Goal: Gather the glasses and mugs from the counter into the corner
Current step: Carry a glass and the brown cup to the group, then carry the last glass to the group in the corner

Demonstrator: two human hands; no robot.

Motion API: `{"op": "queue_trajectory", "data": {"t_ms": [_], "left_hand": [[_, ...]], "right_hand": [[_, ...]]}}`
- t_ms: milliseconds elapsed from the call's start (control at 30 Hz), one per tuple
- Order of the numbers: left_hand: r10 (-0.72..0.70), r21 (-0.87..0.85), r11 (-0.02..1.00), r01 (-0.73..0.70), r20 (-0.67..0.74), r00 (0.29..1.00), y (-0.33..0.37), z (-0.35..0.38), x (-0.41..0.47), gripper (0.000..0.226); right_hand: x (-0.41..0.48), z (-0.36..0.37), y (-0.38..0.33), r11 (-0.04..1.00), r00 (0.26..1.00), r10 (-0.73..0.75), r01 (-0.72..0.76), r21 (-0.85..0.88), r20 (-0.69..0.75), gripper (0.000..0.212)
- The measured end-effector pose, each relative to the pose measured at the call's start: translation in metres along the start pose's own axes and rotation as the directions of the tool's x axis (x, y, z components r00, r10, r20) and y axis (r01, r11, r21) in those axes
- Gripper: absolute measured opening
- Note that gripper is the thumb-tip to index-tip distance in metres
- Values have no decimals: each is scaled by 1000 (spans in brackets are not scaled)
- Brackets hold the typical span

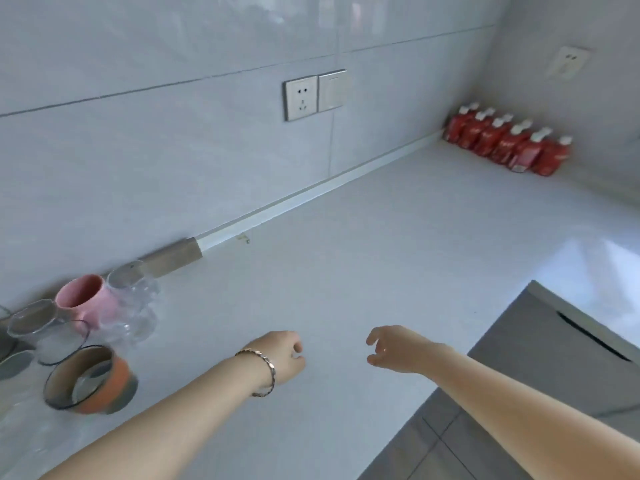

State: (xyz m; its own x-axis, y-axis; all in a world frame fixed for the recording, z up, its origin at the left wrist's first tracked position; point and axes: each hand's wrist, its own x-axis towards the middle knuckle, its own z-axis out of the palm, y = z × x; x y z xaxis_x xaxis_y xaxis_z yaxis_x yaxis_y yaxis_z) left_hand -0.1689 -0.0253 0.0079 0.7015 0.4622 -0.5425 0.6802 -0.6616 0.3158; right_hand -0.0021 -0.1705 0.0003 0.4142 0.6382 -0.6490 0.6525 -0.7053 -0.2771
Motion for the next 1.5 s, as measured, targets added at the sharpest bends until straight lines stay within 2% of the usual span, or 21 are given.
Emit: {"op": "queue_trajectory", "data": {"t_ms": [67,233,333,367,467,533,700,833,1000,1133,1200,1333,1433,1500], "left_hand": [[64,10,998,-64,30,998,71,7,23,33],[213,21,977,-212,-29,977,239,28,66,28],[288,57,957,-286,-24,957,335,44,82,25],[307,66,950,-306,-9,952,363,49,86,24],[375,102,921,-377,44,926,437,63,99,19],[416,148,893,-426,92,905,482,71,111,23],[487,241,819,-521,189,853,583,85,154,28],[537,280,757,-590,248,807,659,88,202,30],[557,314,715,-625,284,780,735,87,266,28],[543,319,709,-629,323,775,771,85,308,28],[515,325,723,-610,335,789,778,86,326,23],[466,342,748,-568,338,818,785,88,357,19],[435,331,784,-526,312,845,784,88,371,12],[415,302,820,-487,273,868,783,89,374,24]], "right_hand": [[-21,-18,71,996,996,76,-73,41,-56,41],[-80,-56,233,976,967,214,-206,70,-138,40],[-121,-74,322,943,930,325,-307,125,-172,12],[-133,-79,346,927,911,369,-344,153,-186,10],[-164,-87,411,866,855,470,-399,301,-218,28],[-181,-90,449,831,820,523,-432,349,-230,37],[-190,-108,536,740,744,635,-509,439,-207,38],[-184,-138,598,702,695,687,-559,441,-214,38],[-156,-180,673,646,639,744,-611,457,-197,39],[-130,-211,717,626,592,773,-650,431,-229,50],[-114,-228,736,614,566,785,-660,434,-250,59],[-72,-257,779,565,504,818,-613,553,-278,72],[-40,-270,810,533,509,827,-576,620,-238,90],[-23,-273,828,519,520,827,-561,645,-213,94]]}}
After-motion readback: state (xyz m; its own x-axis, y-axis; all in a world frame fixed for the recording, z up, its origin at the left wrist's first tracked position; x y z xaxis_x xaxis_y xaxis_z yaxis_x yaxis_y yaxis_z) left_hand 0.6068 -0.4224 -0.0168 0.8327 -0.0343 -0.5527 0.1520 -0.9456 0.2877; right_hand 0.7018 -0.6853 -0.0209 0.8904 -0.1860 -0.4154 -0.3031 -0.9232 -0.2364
